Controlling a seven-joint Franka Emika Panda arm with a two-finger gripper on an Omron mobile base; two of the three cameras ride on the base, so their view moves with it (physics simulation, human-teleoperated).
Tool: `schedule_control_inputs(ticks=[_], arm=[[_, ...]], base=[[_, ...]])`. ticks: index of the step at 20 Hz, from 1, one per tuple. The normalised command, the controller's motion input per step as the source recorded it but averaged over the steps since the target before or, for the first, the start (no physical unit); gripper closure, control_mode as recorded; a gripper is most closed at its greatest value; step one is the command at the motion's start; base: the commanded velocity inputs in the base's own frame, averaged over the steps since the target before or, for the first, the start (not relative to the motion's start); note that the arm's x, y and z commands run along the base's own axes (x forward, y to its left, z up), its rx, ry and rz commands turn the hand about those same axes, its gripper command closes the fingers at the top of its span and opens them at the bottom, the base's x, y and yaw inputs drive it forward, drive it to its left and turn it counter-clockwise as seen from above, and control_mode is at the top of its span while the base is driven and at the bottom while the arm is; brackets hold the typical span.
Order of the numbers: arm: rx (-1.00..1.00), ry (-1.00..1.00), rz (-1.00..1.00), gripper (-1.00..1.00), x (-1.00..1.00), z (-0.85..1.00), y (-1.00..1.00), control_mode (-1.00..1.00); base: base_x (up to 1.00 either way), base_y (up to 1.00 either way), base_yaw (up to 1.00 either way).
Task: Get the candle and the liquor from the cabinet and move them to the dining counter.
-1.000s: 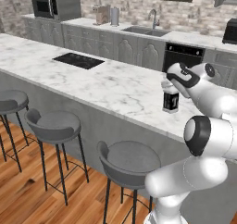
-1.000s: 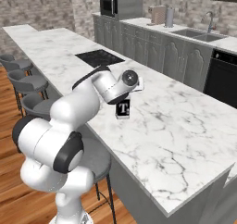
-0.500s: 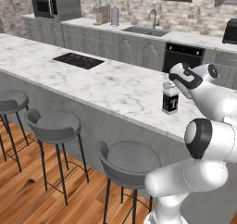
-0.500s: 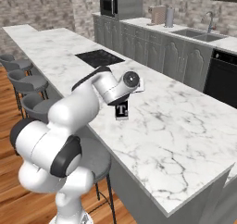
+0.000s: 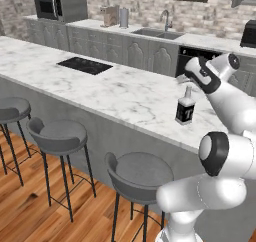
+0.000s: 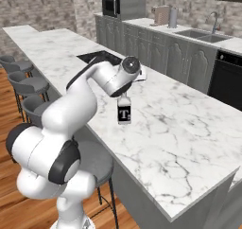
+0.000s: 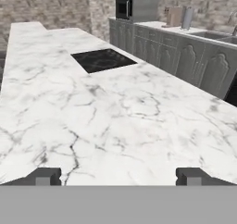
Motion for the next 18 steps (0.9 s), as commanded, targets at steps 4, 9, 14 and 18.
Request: schedule_control_inputs(ticks=[4, 9, 14, 18], arm=[[-0.01, 0.03, 0.0, -1.0, -0.05, 0.71, 0.0, -1.0], [-0.01, 0.02, -0.05, -1.0, -0.45, 0.39, 0.0, -1.0], [0.0, 0.0, -0.1, -1.0, -0.92, 0.11, 0.0, -1.0], [0.0, 0.0, -0.13, -1.0, -1.0, 0.01, 0.0, -1.0]], base=[[0.0, 0.0, 0.0], [0.0, 0.0, 0.0], [0.0, 0.0, 0.0], [0.0, 0.0, 0.0]])
